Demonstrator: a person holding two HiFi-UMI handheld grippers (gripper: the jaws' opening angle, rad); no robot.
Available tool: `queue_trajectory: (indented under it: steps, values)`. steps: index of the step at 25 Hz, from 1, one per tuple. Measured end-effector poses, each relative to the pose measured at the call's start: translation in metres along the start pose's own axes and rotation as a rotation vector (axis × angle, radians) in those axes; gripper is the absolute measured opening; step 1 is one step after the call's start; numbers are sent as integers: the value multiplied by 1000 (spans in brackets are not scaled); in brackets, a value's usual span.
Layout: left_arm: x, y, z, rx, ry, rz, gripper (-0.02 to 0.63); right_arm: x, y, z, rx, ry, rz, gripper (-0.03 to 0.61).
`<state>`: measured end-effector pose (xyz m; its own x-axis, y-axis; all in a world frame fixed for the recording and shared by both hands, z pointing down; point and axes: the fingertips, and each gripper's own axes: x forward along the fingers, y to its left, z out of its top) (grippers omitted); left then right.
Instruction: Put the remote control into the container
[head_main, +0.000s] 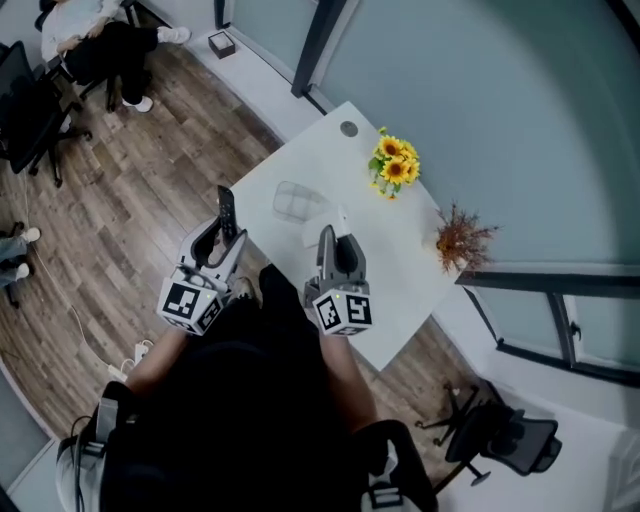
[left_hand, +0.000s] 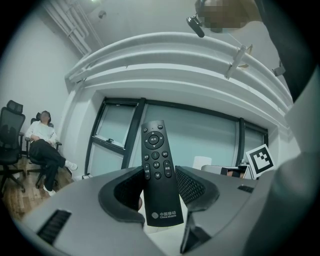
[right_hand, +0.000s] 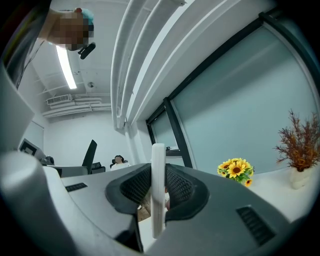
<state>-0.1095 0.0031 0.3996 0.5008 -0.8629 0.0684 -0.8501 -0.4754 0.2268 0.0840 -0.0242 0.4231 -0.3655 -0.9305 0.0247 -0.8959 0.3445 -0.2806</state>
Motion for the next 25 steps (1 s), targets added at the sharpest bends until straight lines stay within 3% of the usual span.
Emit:
queue_trajectory:
  steps: [7, 25]
  values:
    - [24, 12, 2, -1, -17, -1, 206, 32, -11, -22, 0, 40, 0, 86]
    - [87, 35, -6, -9, 44, -3, 206, 97, -58, -95, 28, 177, -41, 86]
